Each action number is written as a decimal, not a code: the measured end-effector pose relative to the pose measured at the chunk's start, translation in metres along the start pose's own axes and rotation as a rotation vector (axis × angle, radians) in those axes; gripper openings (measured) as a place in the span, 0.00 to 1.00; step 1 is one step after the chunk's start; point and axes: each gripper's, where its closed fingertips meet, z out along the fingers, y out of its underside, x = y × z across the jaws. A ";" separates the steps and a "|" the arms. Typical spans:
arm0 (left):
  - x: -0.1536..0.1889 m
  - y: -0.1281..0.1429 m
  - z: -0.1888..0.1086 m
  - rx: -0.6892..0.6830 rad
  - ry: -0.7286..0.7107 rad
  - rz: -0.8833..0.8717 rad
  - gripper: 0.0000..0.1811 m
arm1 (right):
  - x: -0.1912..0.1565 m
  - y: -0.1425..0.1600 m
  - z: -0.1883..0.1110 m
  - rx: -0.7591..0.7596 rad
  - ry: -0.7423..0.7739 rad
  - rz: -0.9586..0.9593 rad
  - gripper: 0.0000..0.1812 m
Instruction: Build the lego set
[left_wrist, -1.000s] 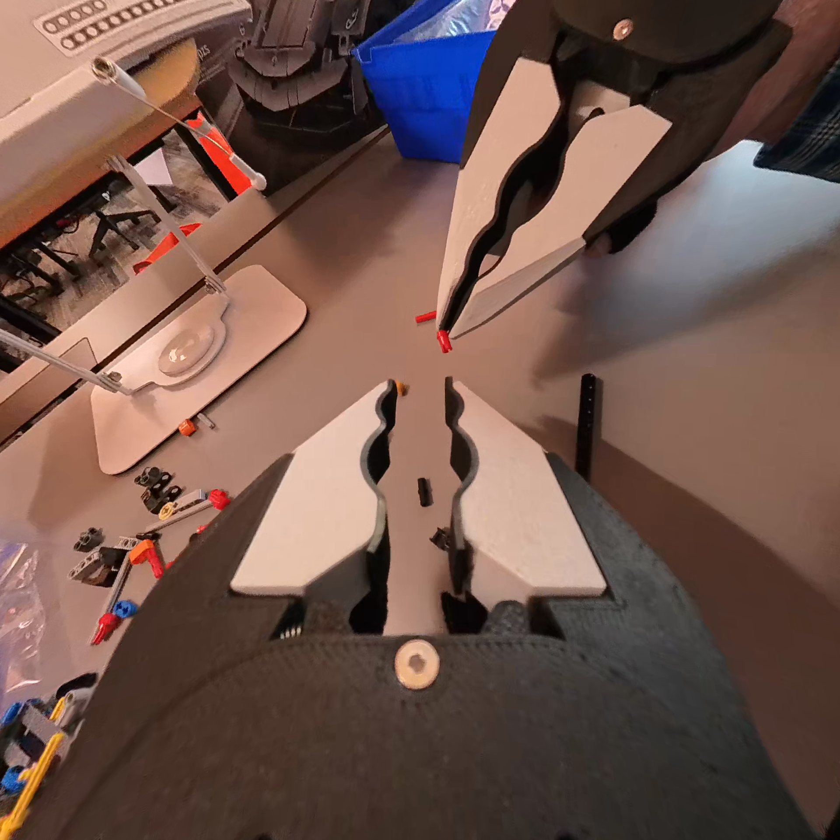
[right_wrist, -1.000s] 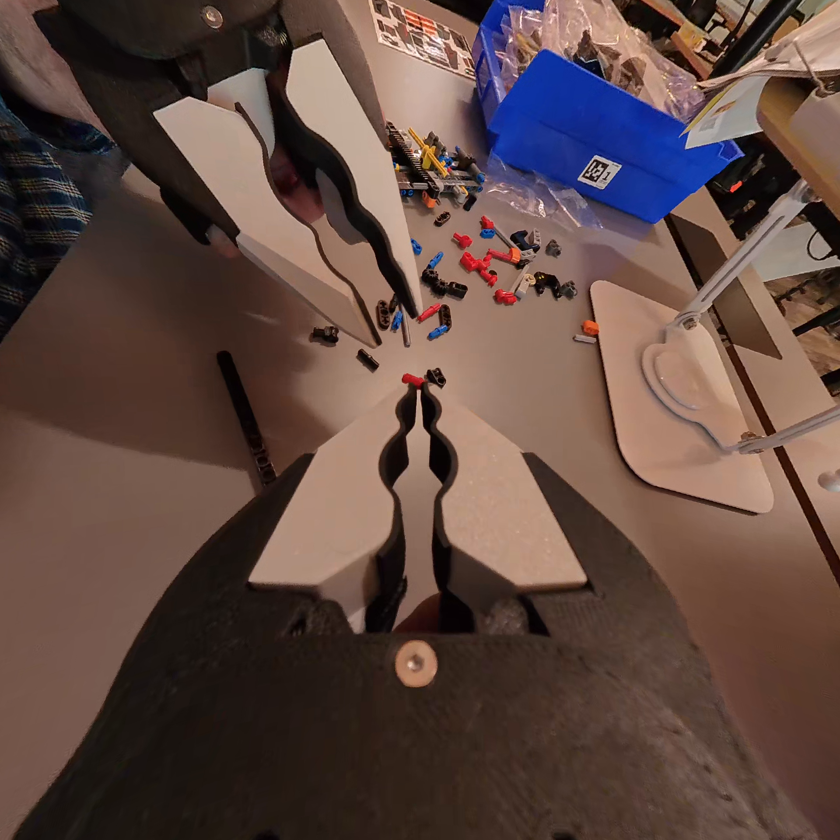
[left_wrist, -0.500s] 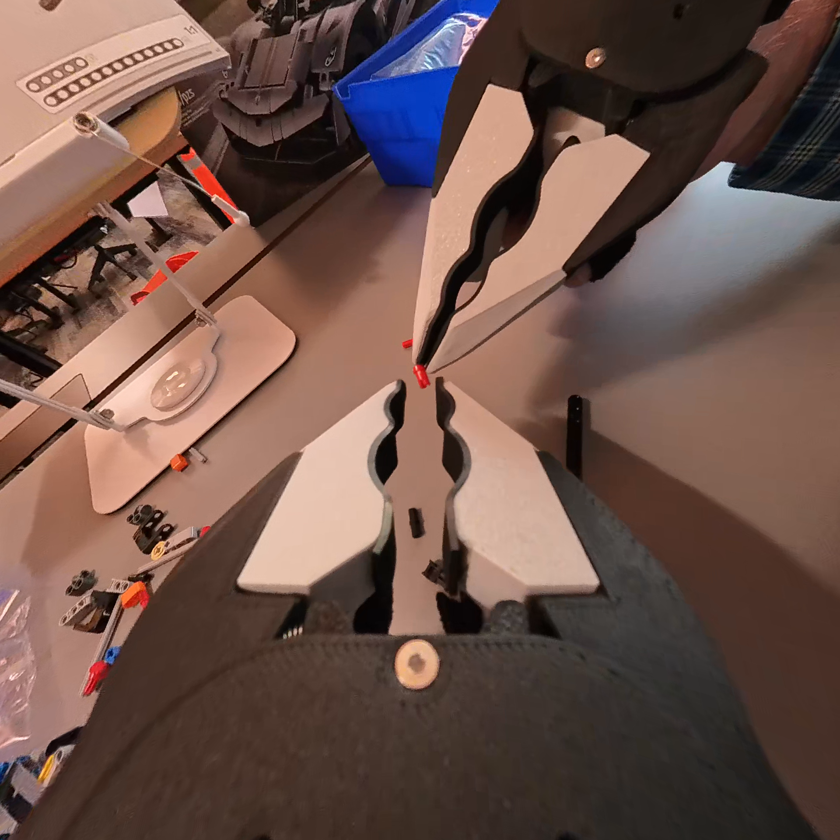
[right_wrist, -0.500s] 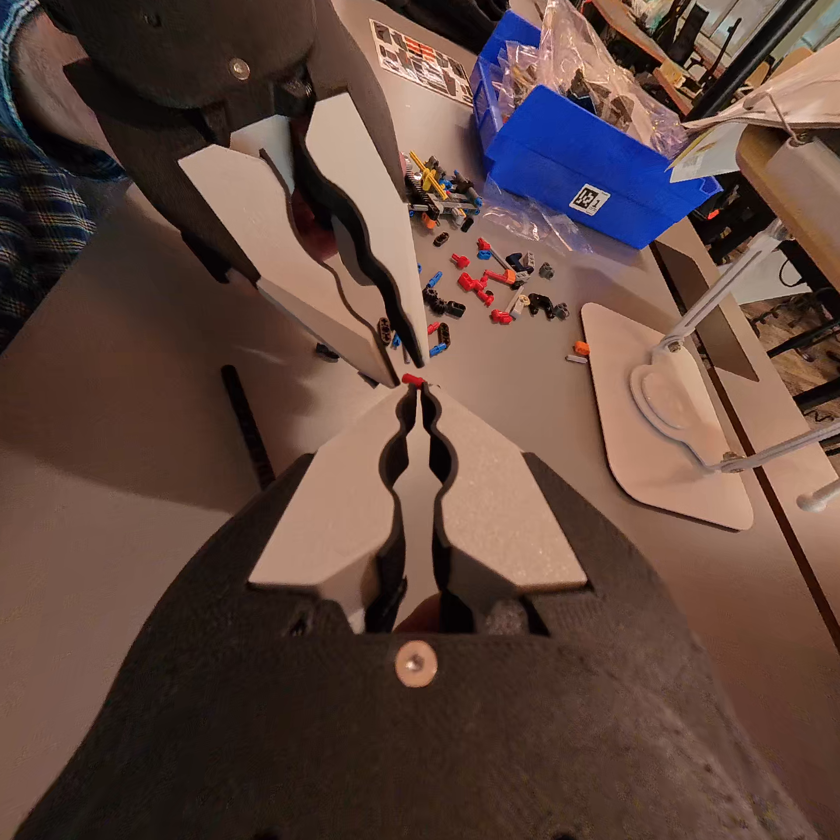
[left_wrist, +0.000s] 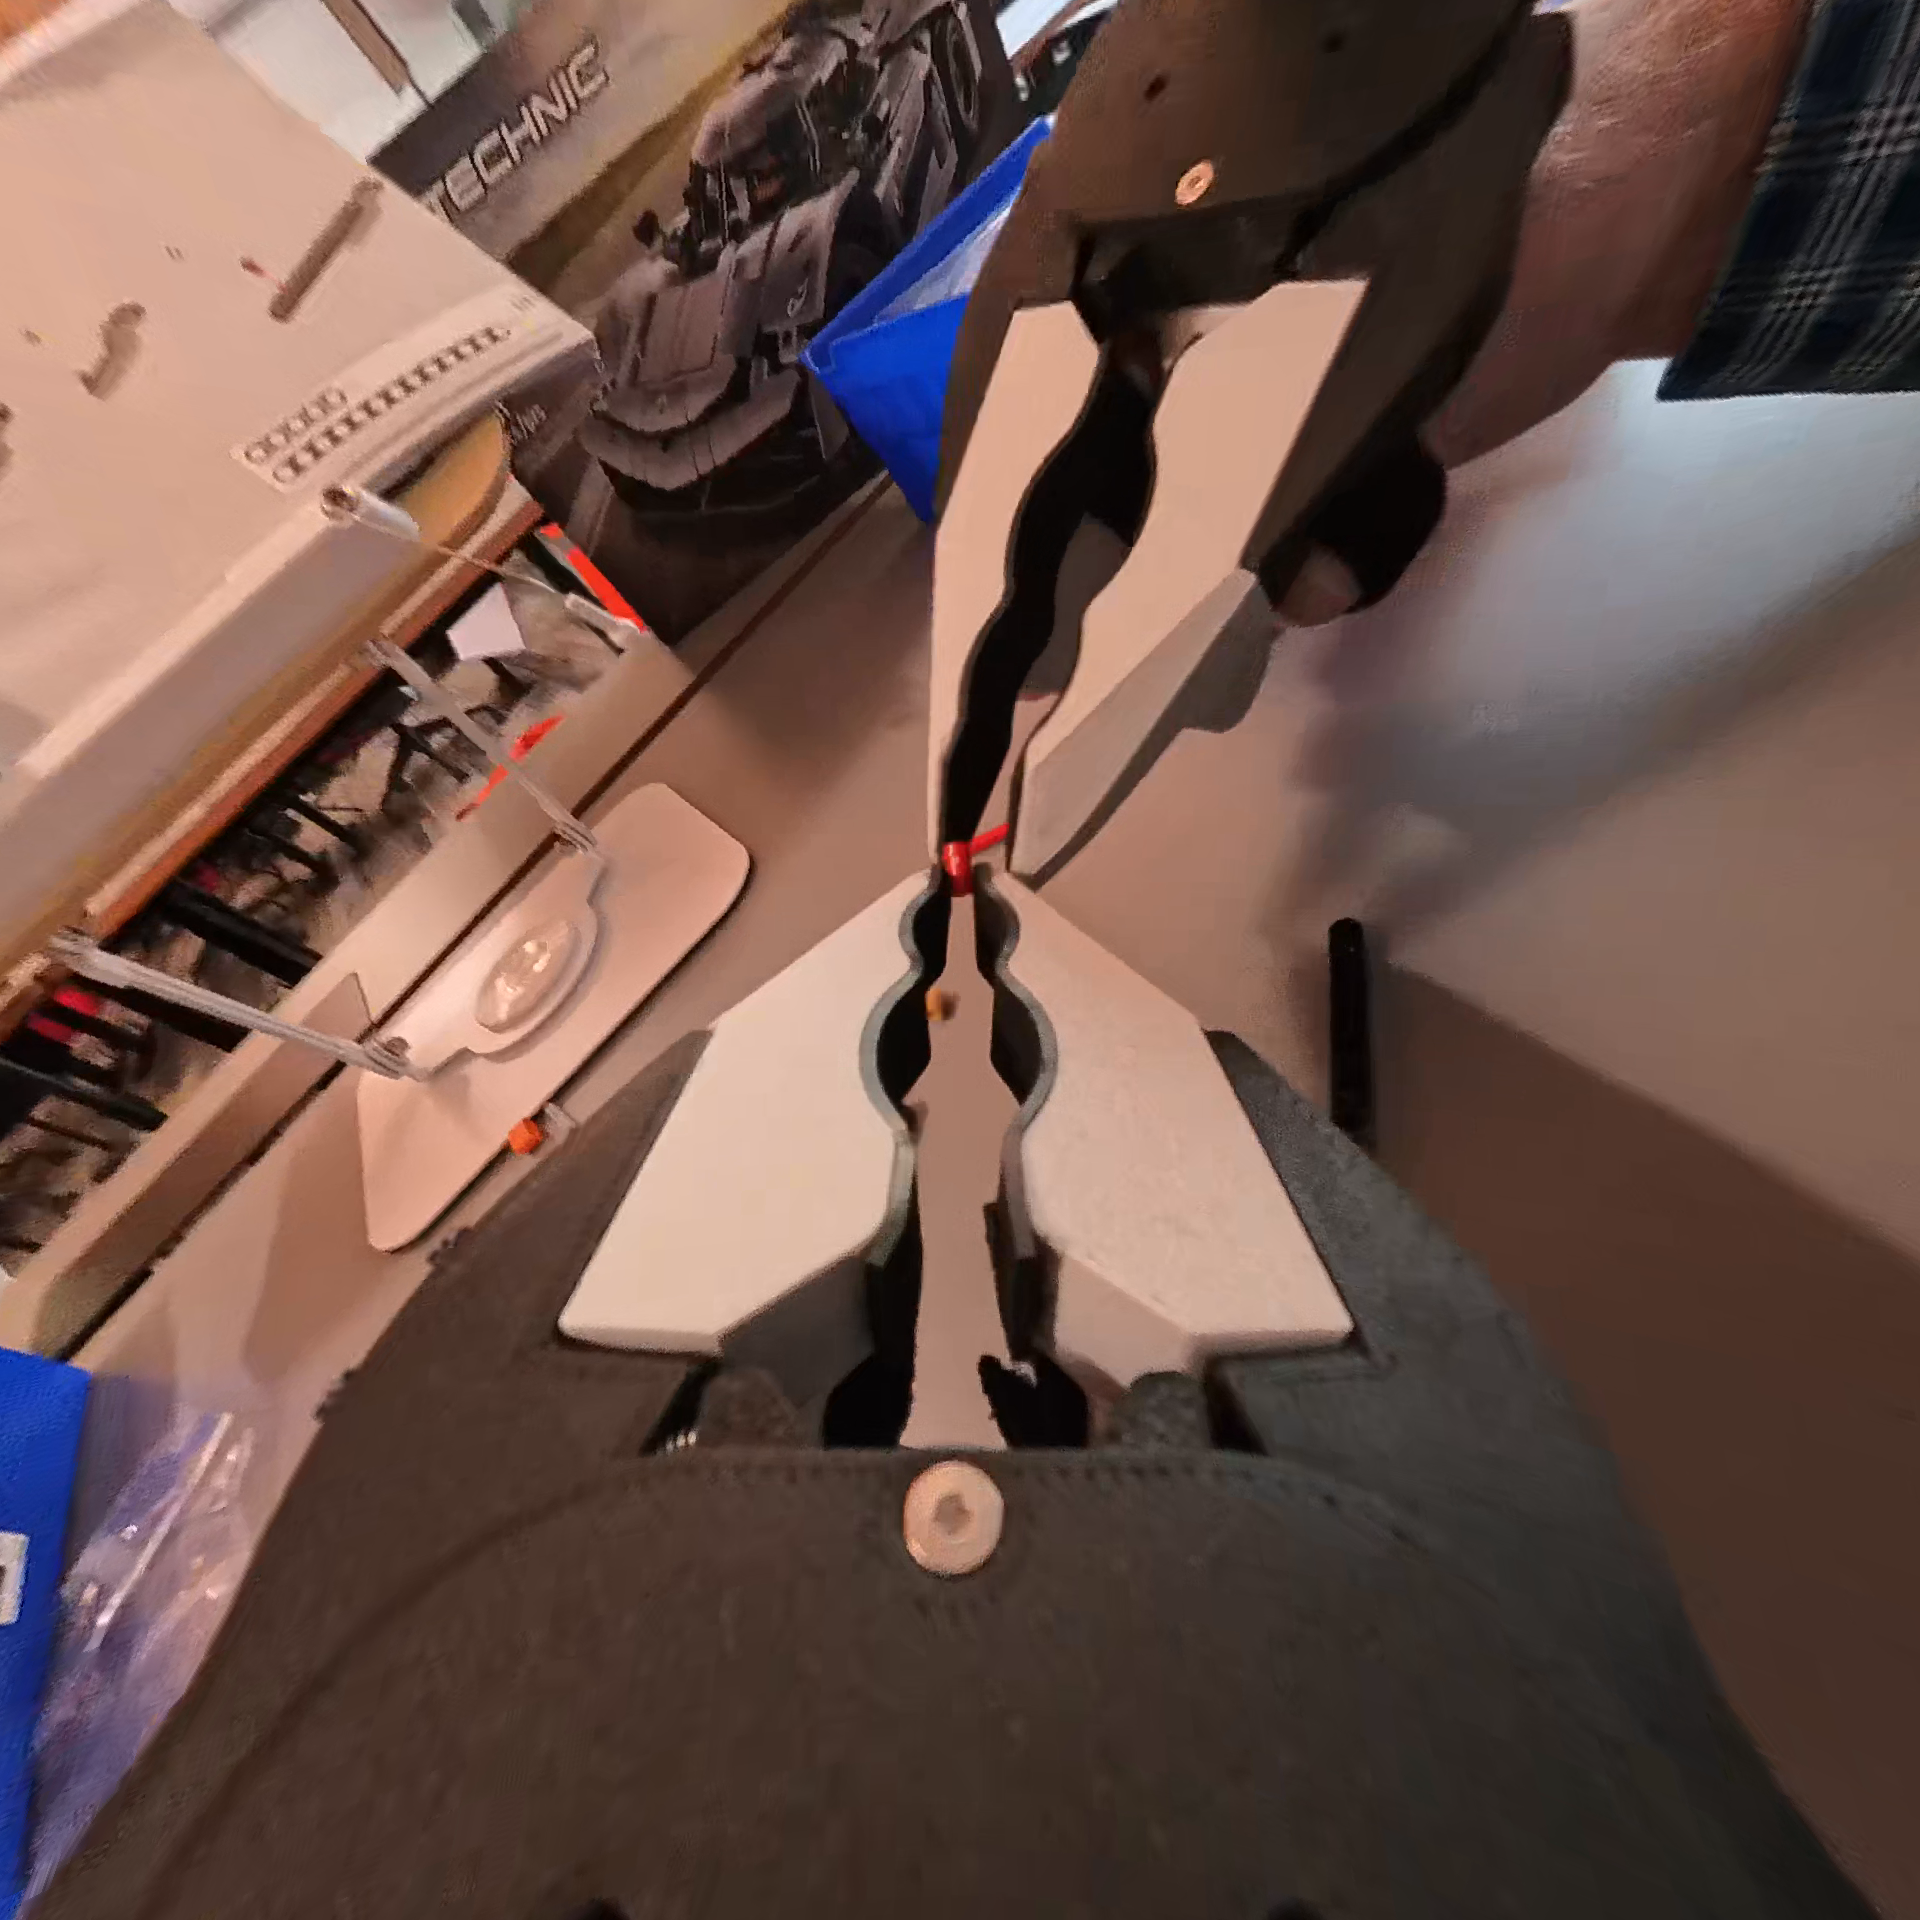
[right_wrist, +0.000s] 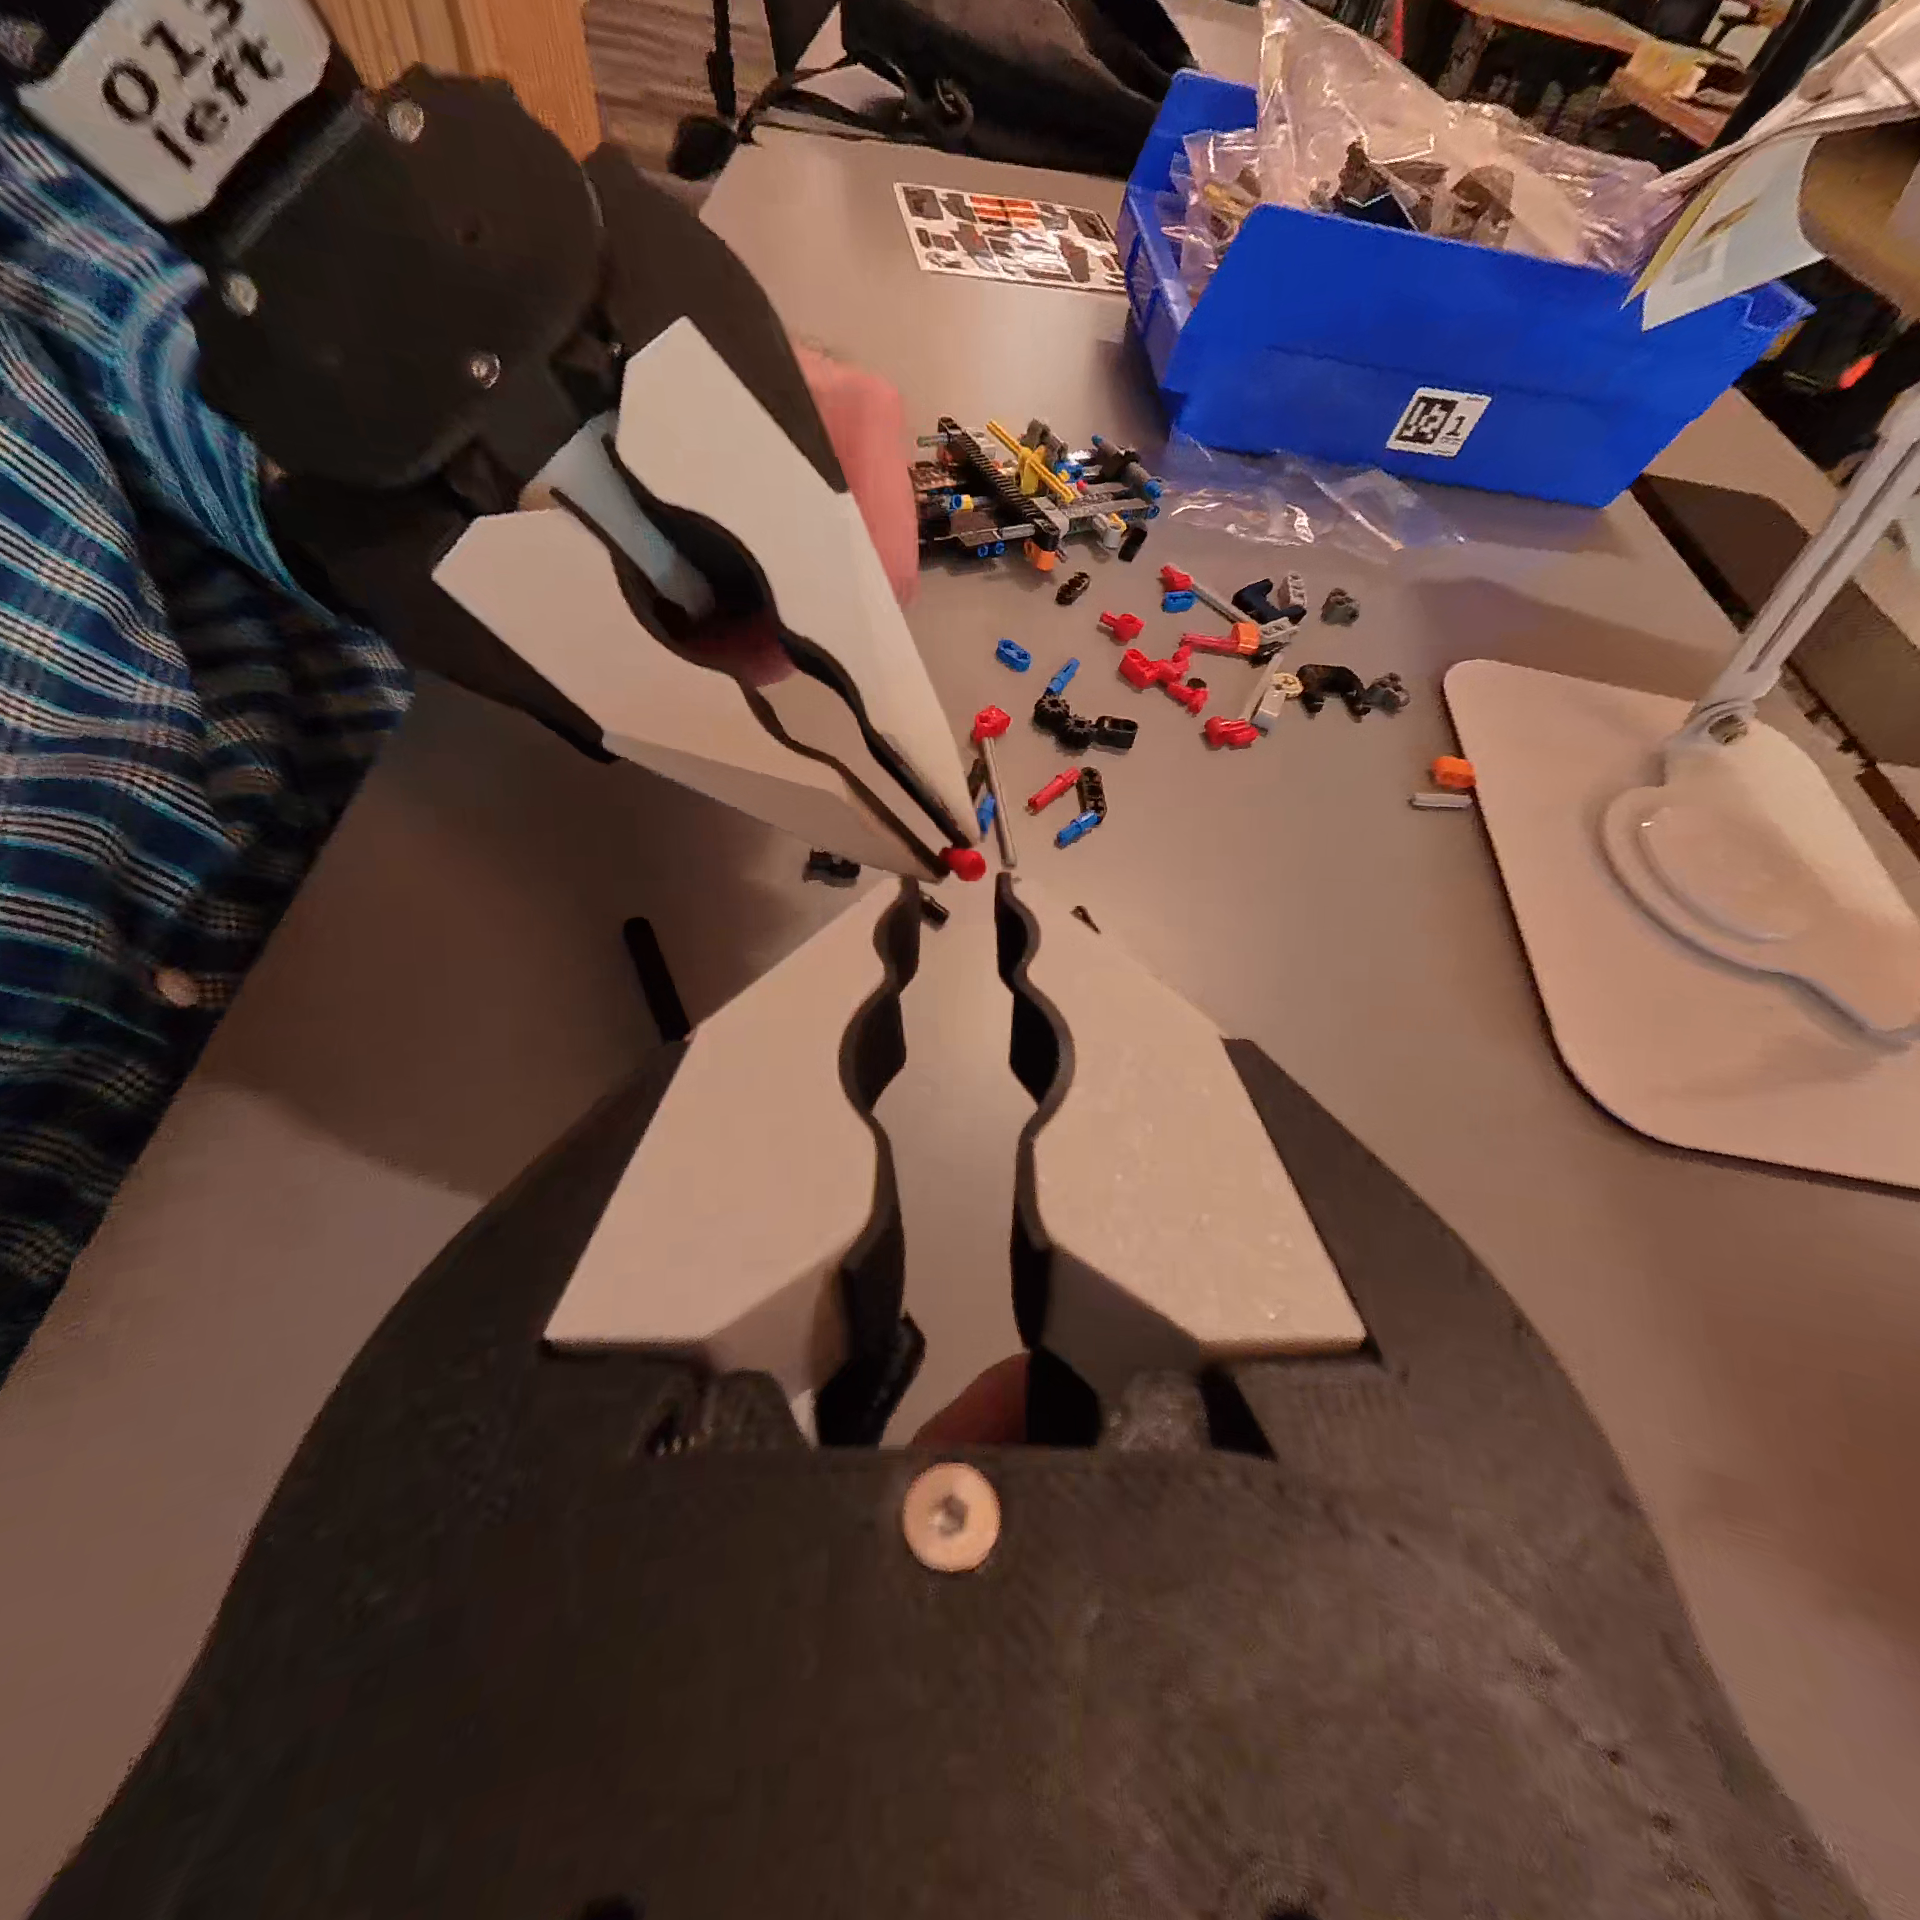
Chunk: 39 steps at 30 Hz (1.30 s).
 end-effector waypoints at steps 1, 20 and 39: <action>-0.001 -0.002 -0.001 0.009 -0.014 0.020 0.01 | -0.001 -0.001 0.000 0.010 -0.014 0.023 0.07; 0.001 -0.014 -0.007 0.078 -0.095 0.207 0.01 | -0.004 -0.018 -0.011 0.145 -0.143 0.214 0.02; 0.059 0.056 -0.056 -0.263 0.232 -0.081 0.12 | -0.059 0.012 0.017 -0.137 -0.160 -0.054 0.01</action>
